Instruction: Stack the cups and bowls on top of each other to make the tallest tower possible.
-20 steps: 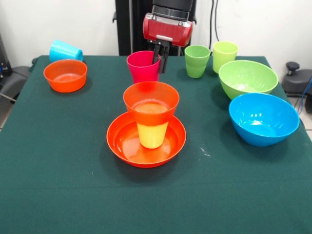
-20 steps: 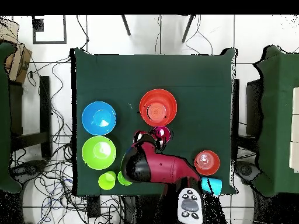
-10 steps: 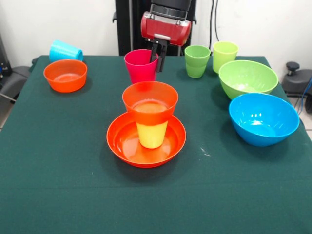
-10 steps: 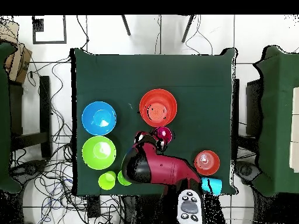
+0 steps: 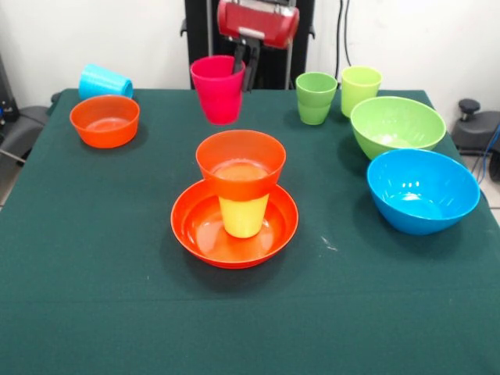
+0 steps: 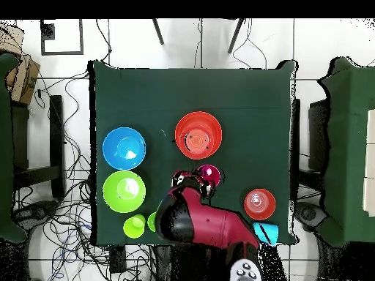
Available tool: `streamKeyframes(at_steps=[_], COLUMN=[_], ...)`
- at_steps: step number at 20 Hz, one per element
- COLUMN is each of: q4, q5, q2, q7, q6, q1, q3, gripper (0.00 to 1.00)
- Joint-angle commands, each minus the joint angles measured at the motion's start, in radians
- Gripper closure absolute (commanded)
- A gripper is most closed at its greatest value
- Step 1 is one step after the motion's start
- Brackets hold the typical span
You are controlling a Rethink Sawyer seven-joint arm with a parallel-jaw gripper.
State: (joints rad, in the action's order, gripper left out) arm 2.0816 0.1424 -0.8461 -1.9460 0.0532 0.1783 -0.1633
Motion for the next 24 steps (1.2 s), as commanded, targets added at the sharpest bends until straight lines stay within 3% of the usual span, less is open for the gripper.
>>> streamKeyframes(at_steps=[1,11,24], q4=[0.113,0.102,0.02], q5=[0.008,-0.016,-0.025], q2=[-0.131,-0.22,-0.165], q7=[-0.119,-0.081,-0.1], q6=[-0.116,-0.222,-0.202], q1=[0.051,0.049,0.028], q3=[0.1,0.103,0.11], gripper=[1.0,1.0,1.0])
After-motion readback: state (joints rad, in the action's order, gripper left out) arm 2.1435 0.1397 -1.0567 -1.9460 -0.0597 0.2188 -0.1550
